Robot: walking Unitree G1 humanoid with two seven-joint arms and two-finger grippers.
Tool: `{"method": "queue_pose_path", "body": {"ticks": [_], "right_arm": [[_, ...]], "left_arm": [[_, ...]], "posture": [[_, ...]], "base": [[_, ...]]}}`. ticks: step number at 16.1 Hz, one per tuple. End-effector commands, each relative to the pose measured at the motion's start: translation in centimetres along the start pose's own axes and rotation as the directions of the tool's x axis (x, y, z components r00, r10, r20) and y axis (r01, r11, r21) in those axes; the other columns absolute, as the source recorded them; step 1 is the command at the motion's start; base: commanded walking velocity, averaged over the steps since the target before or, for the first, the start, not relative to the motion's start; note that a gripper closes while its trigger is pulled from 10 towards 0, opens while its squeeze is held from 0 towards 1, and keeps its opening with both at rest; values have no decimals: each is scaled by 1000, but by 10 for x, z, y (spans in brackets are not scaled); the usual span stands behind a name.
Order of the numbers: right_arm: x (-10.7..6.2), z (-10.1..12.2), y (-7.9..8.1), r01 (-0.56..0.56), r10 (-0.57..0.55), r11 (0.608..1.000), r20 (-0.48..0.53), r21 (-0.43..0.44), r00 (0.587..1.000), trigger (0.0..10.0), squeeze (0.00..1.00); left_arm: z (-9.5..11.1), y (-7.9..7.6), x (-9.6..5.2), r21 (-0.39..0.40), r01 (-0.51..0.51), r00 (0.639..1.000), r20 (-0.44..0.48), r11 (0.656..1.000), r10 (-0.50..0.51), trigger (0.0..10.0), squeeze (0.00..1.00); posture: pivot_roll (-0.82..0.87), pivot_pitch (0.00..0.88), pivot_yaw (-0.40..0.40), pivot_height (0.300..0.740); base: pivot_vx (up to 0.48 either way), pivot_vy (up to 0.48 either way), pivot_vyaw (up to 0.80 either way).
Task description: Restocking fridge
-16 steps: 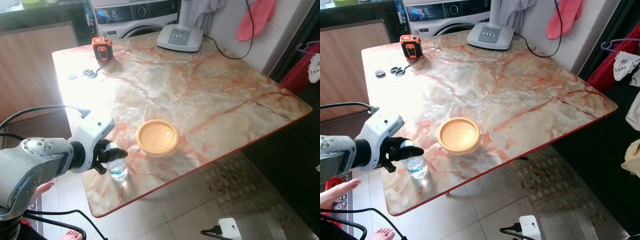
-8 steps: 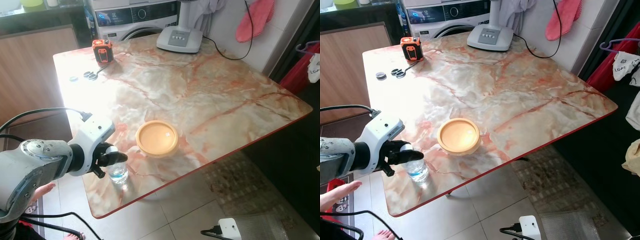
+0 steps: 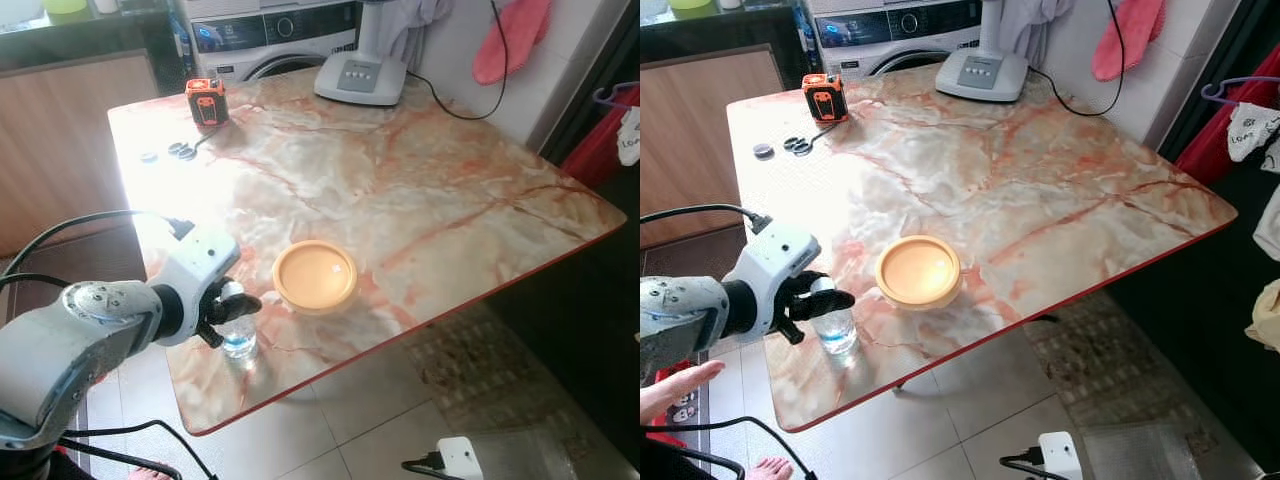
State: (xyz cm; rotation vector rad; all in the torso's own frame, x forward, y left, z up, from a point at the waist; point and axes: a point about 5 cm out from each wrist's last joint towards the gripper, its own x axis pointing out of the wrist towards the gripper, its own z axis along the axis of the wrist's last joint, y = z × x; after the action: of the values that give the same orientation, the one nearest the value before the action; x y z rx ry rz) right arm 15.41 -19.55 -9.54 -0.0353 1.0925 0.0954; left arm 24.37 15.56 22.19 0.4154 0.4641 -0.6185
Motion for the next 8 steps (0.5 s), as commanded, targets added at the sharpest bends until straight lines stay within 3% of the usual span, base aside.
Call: {"method": "queue_pose_path", "body": {"ticks": [1,3,8], "right_arm": [[-1,-5,-1,6,-6,1000,-14,18,1000,10000,0],[-1,-5,-1,6,-6,1000,-13,18,1000,10000,0],[-1,-4,-1,3,-3,1000,-14,14,1000,10000,0]], "left_arm": [[-1,1,5,-1,-53,998,13,999,53,10000,0],[11,-4,5,-10,-59,993,97,998,60,10000,0],[10,-9,3,-40,-62,993,97,997,66,10000,0]], "posture": [[104,100,-67,740],[104,100,-71,740],[103,100,-75,740]], "base": [[0,0,0],[0,0,0],[0,0,0]]}}
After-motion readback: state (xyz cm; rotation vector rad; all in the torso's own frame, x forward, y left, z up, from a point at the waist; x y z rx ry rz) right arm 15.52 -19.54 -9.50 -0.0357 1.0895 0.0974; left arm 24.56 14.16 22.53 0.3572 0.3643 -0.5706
